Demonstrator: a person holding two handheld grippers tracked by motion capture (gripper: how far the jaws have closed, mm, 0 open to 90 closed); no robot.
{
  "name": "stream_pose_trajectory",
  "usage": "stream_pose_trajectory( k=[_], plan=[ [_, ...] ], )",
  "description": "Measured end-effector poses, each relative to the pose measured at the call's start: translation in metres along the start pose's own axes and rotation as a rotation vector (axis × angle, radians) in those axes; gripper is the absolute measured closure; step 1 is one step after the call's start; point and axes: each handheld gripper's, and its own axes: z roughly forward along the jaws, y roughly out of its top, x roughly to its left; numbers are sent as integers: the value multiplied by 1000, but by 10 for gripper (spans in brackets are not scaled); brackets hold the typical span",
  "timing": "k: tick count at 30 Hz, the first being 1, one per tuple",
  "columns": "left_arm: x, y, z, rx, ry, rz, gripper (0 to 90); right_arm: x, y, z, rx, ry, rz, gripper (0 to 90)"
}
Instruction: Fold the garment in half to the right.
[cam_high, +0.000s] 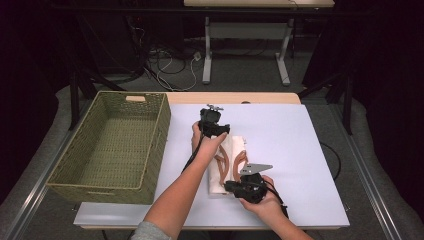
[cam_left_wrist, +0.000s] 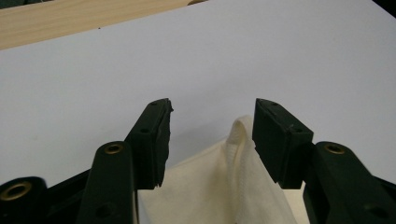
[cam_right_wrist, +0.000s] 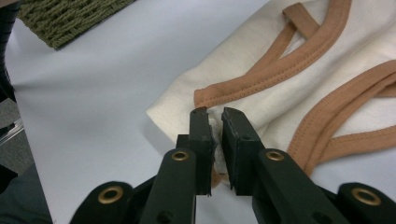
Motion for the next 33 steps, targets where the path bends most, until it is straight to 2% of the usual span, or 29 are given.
stream_pose_trajectory(
  k=[4,8,12,13,16,19,22,24,25,26,30,33],
  plan=[
    [1,-2,-3,-9,6,5,429,-1,1,-4,-16,-3,-12,755],
    [3,-4,-5,-13,8,-11,406,-3,1,-6,-24,5,-8,708],
    [7,-7,-8,-10,5,1,394,-5,3,-12,-76,2,-15,605],
    [6,-8,-9,-15,3,-13,391,-6,3,-13,-87,-5,-23,596],
    [7,-10,-10,-19,0,3,390,-7,5,-17,-119,-27,-36,561],
    [7,-11,-12,-35,-21,5,390,-9,7,-18,-143,-54,-58,545],
    [6,-11,-13,-48,-18,28,380,-10,9,-19,-147,-73,-78,535],
    [6,-11,-14,-53,-26,32,369,-9,10,-19,-143,-79,-73,525],
    [6,-11,-15,-53,-28,37,369,-11,11,-18,-149,-81,-88,519],
    [6,-10,-16,-59,-28,41,369,-11,11,-18,-151,-86,-77,510],
    [4,-11,-18,-62,-53,18,363,-12,13,-16,-151,-84,-69,477],
    [4,-11,-20,-71,-63,20,333,-12,15,-14,-146,-91,-73,462]
  ],
)
